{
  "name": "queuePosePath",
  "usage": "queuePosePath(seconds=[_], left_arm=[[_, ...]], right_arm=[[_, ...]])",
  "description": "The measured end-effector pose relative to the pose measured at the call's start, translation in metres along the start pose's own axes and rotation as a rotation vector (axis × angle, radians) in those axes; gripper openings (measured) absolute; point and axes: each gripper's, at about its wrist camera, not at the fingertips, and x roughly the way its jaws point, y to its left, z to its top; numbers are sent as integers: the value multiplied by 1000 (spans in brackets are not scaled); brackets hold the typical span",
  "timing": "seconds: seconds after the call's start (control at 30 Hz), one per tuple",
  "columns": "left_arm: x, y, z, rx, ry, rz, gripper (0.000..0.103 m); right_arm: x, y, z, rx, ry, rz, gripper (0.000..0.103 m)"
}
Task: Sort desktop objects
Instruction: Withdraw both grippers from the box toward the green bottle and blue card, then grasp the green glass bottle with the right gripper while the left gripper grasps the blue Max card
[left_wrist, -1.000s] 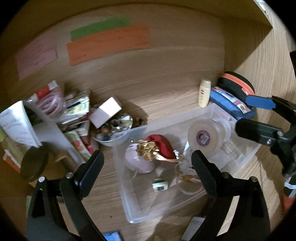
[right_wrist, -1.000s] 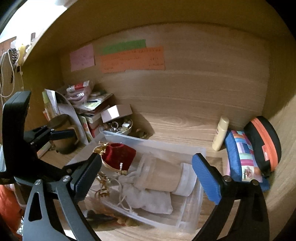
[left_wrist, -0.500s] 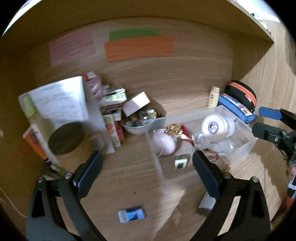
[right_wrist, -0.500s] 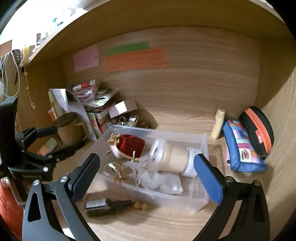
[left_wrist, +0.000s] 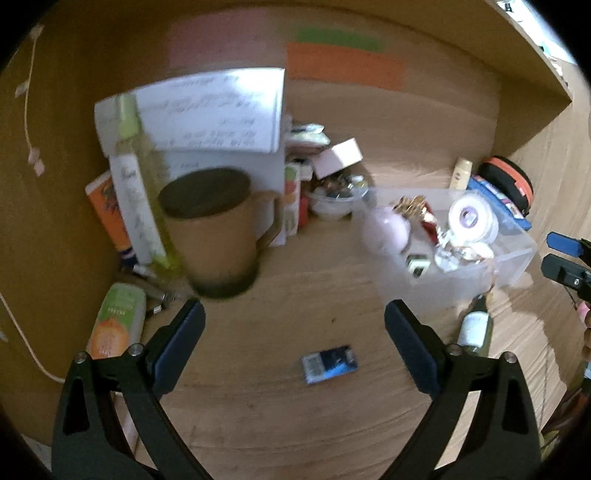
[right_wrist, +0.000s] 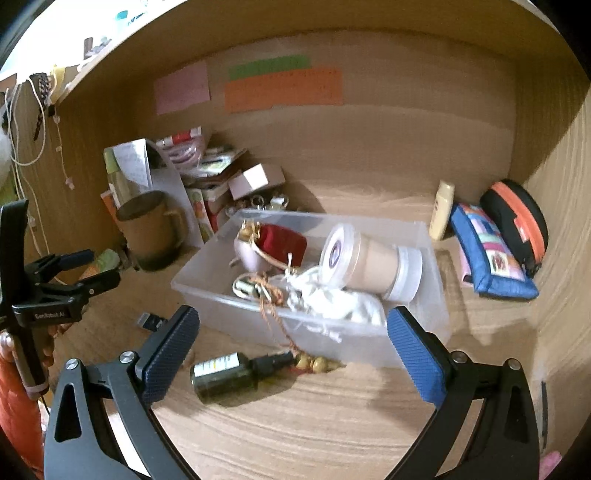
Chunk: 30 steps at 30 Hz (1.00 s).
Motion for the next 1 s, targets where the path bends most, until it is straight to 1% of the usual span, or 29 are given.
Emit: queuePosePath(seconds=[0.2,0.3,0.43,0.53,0.63,0.73,0.87,0.93,0.97,1.0], left_arm=[[19,6,-16,-7,68,-9,99],[32,2,-21,4,106,-23,99],[47,-6,-26,27,139,-22,99],[56,-8,-27,36,160,-19,99],[59,-6,-27,19,171,-38,99],[66,-2,-27,-12,203,-64,99],[72,0,-27,-29,230,-65,99],[73,-3,-27,-17,235,-73,98],[72,-2,-28,-13,237,-76,98],[74,-3,-28,-9,243,-75,96]], right_arm=[[12,12,-17,-7,57,21,102],[21,20,-27,-15,95,42,102],[35,28,-39,-25,144,66,102],[45,30,-45,-7,180,112,101],[54,32,-50,11,217,157,100],[62,34,-51,21,235,175,100],[69,41,-50,9,247,186,91],[72,44,-51,-1,253,186,90],[73,46,-51,-5,254,183,86],[75,48,-52,-9,259,181,83]])
